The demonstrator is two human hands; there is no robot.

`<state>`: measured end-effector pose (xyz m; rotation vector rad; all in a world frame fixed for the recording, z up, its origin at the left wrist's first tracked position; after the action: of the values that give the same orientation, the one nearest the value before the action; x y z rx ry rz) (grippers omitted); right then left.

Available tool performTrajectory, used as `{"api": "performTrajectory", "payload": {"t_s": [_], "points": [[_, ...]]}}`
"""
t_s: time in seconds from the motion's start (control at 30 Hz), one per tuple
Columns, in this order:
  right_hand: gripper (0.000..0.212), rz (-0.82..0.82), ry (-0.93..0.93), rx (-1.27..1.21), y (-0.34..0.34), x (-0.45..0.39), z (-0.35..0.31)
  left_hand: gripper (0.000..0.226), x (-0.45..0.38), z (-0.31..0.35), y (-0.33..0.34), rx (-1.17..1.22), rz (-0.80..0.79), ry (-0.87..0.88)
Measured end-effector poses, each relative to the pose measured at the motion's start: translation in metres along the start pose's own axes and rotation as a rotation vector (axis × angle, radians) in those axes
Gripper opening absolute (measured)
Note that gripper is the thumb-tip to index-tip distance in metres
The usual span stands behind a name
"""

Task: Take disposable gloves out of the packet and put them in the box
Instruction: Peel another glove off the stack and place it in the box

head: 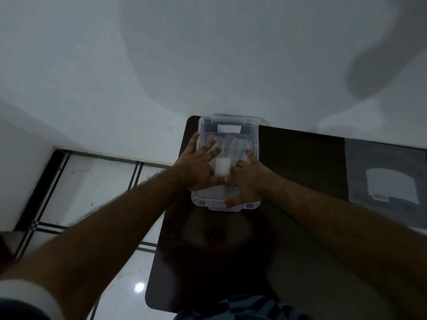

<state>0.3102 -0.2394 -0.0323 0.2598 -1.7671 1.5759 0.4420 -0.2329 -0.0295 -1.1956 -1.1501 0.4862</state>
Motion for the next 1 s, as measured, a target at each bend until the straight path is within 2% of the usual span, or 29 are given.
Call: {"api": "performTrajectory", "payload": {"t_s": [0.17, 0.3, 0.4, 0.47, 0.53, 0.63, 0.8, 0.87, 0.93, 1.0], "points": [[0.103, 0.029, -0.02, 0.001, 0.002, -0.001, -0.001, 0.117, 0.003, -0.007, -0.012, -0.107, 0.093, -0.103], [0.104, 0.02, -0.011, -0.003, -0.005, 0.004, -0.002, 0.136, 0.006, -0.012, -0.025, -0.14, 0.174, -0.226], [0.102, 0.001, -0.012, 0.008, -0.004, 0.005, -0.002, 0.117, 0.006, 0.004, -0.024, -0.159, 0.19, -0.049], [0.099, -0.005, -0.007, -0.003, -0.003, 0.006, -0.001, 0.107, 0.003, 0.013, -0.016, -0.154, 0.137, 0.056], [0.099, -0.005, -0.009, -0.008, -0.003, 0.006, 0.0, 0.105, 0.0, 0.011, -0.012, -0.137, 0.086, 0.048], [0.101, -0.012, -0.013, 0.016, -0.001, 0.005, 0.0, 0.106, -0.002, 0.001, -0.015, -0.135, 0.105, -0.023], [0.099, -0.026, -0.001, 0.026, -0.003, 0.006, -0.001, 0.134, 0.003, -0.015, -0.025, -0.209, 0.182, -0.205], [0.101, -0.029, 0.001, 0.025, -0.003, 0.005, 0.0, 0.136, 0.007, -0.015, -0.032, -0.212, 0.21, -0.25], [0.102, -0.02, -0.007, 0.022, -0.004, 0.004, 0.0, 0.128, 0.01, -0.009, -0.036, -0.2, 0.253, -0.203], [0.102, -0.005, -0.023, 0.022, -0.004, 0.002, 0.0, 0.111, 0.007, 0.002, -0.033, -0.193, 0.258, -0.077]]}}
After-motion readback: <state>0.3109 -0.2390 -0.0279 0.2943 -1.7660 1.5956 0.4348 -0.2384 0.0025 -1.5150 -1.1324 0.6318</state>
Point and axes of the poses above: each hand's wrist, its own x-axis away from the middle knuckle, its own y-axis out of the palm, z = x × y, the point moved 7 cm from there along -x, towards the middle knuckle, and after that the axes turned 1 degree about z, right-handed, at the moved point
